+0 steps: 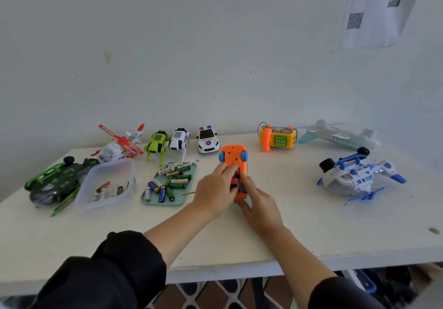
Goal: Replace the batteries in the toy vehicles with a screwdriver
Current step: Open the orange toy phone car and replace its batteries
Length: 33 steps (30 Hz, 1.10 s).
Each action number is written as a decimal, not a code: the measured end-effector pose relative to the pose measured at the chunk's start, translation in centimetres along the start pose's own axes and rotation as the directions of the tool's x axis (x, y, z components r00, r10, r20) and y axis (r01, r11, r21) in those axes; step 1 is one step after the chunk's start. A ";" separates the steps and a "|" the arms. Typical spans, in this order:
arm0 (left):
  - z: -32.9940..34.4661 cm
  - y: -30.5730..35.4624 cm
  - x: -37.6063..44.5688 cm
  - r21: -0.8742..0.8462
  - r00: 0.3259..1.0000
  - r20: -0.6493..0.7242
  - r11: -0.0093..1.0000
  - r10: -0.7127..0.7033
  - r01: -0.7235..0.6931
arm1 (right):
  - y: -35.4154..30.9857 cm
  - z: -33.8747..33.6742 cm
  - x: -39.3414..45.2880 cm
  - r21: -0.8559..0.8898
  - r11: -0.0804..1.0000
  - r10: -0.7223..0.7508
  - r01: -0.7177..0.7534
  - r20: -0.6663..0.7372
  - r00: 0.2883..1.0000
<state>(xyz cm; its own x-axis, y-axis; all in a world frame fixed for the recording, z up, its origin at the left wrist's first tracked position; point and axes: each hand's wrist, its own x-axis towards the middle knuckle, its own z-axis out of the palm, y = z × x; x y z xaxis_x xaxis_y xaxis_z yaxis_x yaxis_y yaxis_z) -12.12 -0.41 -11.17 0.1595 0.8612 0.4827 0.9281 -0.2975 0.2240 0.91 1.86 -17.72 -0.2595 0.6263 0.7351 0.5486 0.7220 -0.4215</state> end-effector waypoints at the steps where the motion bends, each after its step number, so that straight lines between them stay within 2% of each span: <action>1: -0.2 -0.1 0.0 0.003 1.000 -0.005 1.000 -0.005 0.005 | -0.2 0.1 0.1 0.004 1.000 0.008 -0.008 0.003 1.000; 8: -1.8 -1.6 0.3 -0.007 0.992 -0.041 0.993 -0.118 0.117 | -1.9 2.1 1.3 0.029 0.999 0.013 -0.015 0.055 0.998; 11: -2.6 -2.3 -0.1 -0.175 0.974 -0.086 0.965 -0.211 0.193 | -2.5 3.1 1.7 0.053 0.998 0.029 -0.032 0.064 0.998; 13: -4.0 -3.4 -0.3 -0.281 0.943 -0.181 0.933 -0.280 0.224 | -2.8 3.8 1.9 0.068 0.996 0.043 -0.049 0.090 0.995; 14: -4.9 -4.2 -0.1 -0.263 0.924 -0.234 0.935 -0.302 0.239 | -2.7 3.9 1.7 0.063 0.996 0.053 -0.060 0.102 0.993; 16: -7.2 -6.9 0.1 -0.057 0.898 -0.284 0.941 -0.335 0.333 | -2.4 4.2 1.6 0.067 0.995 0.065 -0.073 0.124 0.990; 17: -8.3 -8.5 0.2 0.094 0.890 -0.266 0.909 -0.370 0.405 | -2.2 4.2 1.6 0.070 0.994 0.077 -0.086 0.125 0.989; 19: -9.9 -11.8 -0.3 0.351 0.846 -0.185 0.770 -0.500 0.532 | -1.9 4.4 1.5 0.085 0.989 0.105 -0.117 0.126 0.986; 21: -10.6 -14.1 -1.2 0.463 0.768 -0.106 0.652 -0.632 0.601 | -1.8 4.5 1.4 0.100 0.986 0.119 -0.134 0.146 0.982; 22: -10.7 -14.9 -1.5 0.481 0.739 -0.074 0.626 -0.669 0.615 | -1.8 4.5 1.4 0.108 0.984 0.126 -0.145 0.162 0.979; 24: -10.7 -15.6 -2.1 0.461 0.688 -0.035 0.599 -0.725 0.655 | -2.0 4.3 1.4 0.117 0.979 0.145 -0.167 0.177 0.973; 26: -10.9 -16.1 -2.5 0.403 0.668 -0.001 0.611 -0.744 0.681 | -2.1 4.0 1.6 0.119 0.963 0.217 -0.243 0.199 0.956; 28: -11.1 -16.4 -2.8 0.300 0.651 0.010 0.623 -0.759 0.722 | -2.1 3.6 1.8 0.137 0.930 0.299 -0.340 0.256 0.919; 30: -11.5 -15.9 -2.8 0.228 0.607 0.031 0.597 -0.794 0.769 | -2.3 3.7 1.9 0.187 0.905 0.321 -0.382 0.289 0.902; 33: -11.7 -15.0 -2.2 0.231 0.575 0.180 0.603 -0.798 0.764 | -2.5 3.8 1.9 0.241 0.887 0.317 -0.394 0.304 0.899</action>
<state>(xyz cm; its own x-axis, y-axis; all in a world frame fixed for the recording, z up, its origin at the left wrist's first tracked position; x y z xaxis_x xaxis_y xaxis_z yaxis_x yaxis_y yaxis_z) -30.29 -2.70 -5.69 -0.5884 0.8068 -0.0536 0.7589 0.5739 0.3079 -3.96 2.39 -17.24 -0.3008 0.8807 0.3659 0.3971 0.4645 -0.7915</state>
